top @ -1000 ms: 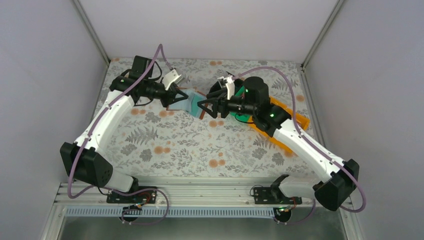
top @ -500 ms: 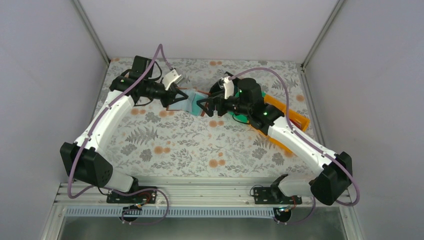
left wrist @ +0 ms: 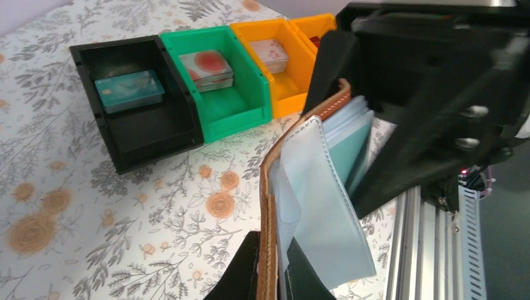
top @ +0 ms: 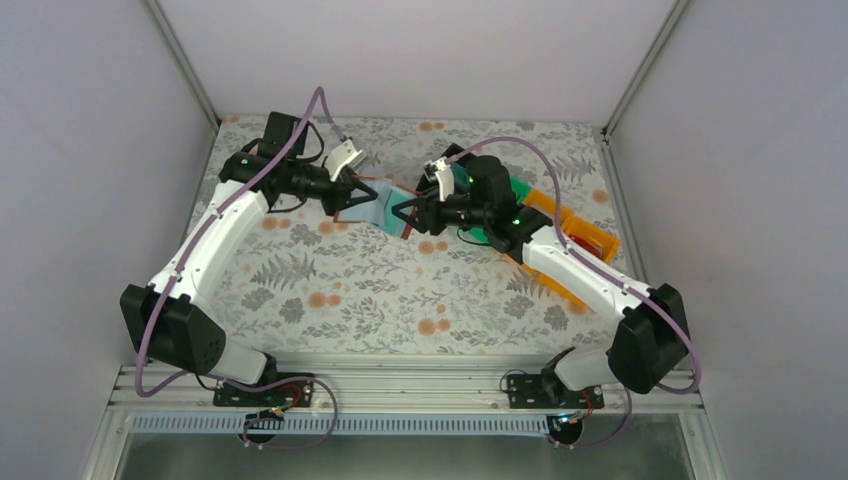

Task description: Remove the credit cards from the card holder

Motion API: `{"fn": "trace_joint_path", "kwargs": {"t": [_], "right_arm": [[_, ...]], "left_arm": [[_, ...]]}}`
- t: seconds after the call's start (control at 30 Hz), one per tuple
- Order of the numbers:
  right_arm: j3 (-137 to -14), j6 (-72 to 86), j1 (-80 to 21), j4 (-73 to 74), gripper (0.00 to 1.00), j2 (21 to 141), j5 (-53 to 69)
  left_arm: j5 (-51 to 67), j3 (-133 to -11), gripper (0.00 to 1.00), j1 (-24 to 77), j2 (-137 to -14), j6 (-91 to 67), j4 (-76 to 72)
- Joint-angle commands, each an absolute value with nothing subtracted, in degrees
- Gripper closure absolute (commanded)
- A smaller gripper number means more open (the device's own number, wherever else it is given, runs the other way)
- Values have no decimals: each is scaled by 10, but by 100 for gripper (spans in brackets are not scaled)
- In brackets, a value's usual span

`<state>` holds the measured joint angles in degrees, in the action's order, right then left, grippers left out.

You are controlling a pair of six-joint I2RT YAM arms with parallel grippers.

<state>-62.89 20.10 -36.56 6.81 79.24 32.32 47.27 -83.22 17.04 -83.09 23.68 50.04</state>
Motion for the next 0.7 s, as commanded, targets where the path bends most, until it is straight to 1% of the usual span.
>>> {"fn": "trace_joint_path", "kwargs": {"t": [0.0,0.03,0.07,0.1,0.13,0.17,0.2,0.23,0.27,0.37,0.47,0.57,0.67], "right_arm": [[-627,197,-364,6,82,802,389],[-623,198,-364,2,90,797,390],[-618,200,-364,0,95,792,389],[-614,202,-364,0,96,787,387],[-612,206,-364,4,96,782,381],[-612,211,-364,17,96,779,363],[-618,218,-364,42,96,780,332],[-631,230,-364,80,96,785,285],[-651,246,-364,135,96,797,223],[-730,300,-374,312,96,849,43],[-793,317,-405,383,96,891,-69],[-834,326,-424,410,96,935,-105],[-868,320,-439,395,96,976,-62]], "left_arm": [[530,-839,98,165,-822,254,511],[534,-840,98,163,-822,255,513],[535,-840,98,161,-823,256,514],[535,-840,97,158,-824,256,514],[533,-841,91,153,-826,257,514],[529,-842,68,149,-828,256,515],[521,-844,41,143,-829,252,514],[513,-849,27,136,-831,249,513],[502,-854,22,128,-831,248,513],[460,-875,21,110,-826,243,513],[416,-880,22,109,-807,243,507],[454,-863,28,116,-797,259,521],[541,-832,38,133,-804,266,531]]}}
